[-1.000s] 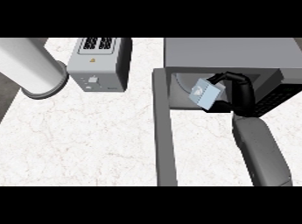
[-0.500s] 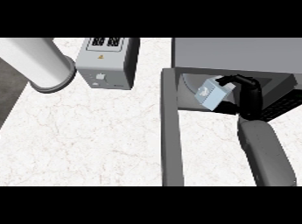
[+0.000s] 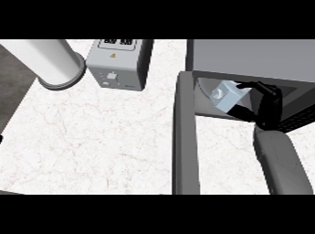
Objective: Pick up the milk, place it into the microwave and close the microwave
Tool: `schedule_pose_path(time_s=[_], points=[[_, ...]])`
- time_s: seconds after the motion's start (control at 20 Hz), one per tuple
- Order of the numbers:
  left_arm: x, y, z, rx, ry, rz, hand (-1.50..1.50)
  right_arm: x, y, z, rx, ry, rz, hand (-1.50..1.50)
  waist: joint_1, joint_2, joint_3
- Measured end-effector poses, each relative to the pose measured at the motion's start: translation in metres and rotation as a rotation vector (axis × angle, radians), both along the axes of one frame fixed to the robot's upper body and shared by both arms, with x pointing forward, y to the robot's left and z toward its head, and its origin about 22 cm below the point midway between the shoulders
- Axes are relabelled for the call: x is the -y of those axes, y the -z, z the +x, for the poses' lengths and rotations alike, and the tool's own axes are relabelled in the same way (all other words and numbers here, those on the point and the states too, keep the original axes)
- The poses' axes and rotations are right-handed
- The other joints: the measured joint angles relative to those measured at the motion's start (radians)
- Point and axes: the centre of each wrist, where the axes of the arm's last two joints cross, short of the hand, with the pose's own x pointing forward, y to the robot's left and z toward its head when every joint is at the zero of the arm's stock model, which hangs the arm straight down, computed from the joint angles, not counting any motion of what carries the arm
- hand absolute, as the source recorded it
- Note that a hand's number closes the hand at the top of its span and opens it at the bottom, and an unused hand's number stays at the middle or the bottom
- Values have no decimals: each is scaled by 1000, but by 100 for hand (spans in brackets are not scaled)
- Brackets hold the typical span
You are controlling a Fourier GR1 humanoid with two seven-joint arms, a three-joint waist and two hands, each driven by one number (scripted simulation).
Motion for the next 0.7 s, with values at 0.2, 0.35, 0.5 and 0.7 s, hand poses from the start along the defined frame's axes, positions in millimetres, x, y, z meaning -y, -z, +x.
schedule_pose_path(time_s=[0.2,0.35,0.5,0.7], points=[[1,-1,3,-2,8,19,-150,8,1,-5,24,48,-62,-150,17,3,-4],[2,-1,5,-8,18,32,-150,13,2,-8,34,74,-118,-150,26,8,-9],[6,-1,9,-8,35,38,-150,13,6,-12,25,79,-103,-150,34,9,-11],[10,-3,14,1,58,44,-150,5,14,-16,-2,66,-69,-150,46,14,-9]])
